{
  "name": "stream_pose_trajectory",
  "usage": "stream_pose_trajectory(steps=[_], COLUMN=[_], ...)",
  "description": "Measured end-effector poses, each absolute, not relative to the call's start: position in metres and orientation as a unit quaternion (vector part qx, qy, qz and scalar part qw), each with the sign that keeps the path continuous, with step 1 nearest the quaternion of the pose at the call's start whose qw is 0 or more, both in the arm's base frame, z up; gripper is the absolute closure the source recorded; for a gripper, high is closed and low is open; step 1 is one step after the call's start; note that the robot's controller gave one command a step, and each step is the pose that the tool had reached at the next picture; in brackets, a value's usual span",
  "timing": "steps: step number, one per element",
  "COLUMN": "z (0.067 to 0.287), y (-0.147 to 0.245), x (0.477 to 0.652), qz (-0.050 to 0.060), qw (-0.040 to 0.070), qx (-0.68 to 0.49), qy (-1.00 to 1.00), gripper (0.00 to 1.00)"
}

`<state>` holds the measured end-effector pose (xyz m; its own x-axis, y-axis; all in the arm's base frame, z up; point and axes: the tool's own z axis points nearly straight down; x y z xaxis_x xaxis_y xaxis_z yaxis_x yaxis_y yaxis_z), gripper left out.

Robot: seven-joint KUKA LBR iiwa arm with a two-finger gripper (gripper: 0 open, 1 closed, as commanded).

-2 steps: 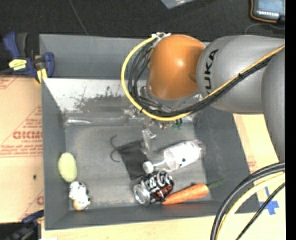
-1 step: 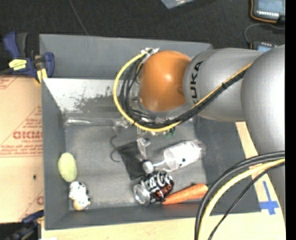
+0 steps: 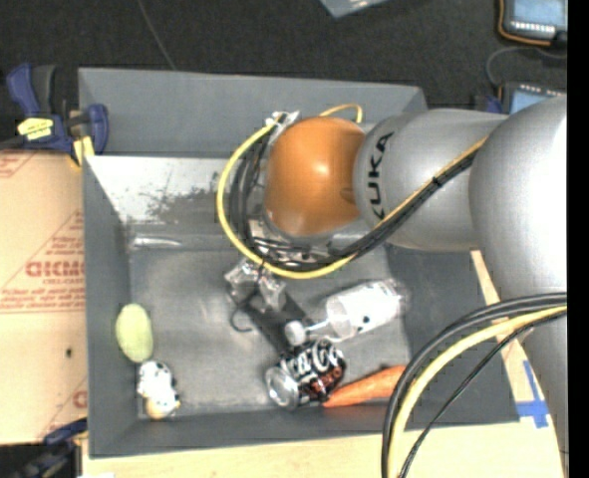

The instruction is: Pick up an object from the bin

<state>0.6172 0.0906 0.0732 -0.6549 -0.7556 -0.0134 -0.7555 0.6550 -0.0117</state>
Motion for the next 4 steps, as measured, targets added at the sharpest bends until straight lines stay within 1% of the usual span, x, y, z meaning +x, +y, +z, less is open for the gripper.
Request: stream_pose_trajectory(steps=[3, 4], z=[0.0753, 0.0808], y=[0.0907, 0.0906], x=[0.6178, 0.6161], qz=[-0.002, -0.001], qw=[0.010, 0.008], qx=[-0.414, -0.413], qy=[0.910, 0.911], gripper=[1.00, 1.00])
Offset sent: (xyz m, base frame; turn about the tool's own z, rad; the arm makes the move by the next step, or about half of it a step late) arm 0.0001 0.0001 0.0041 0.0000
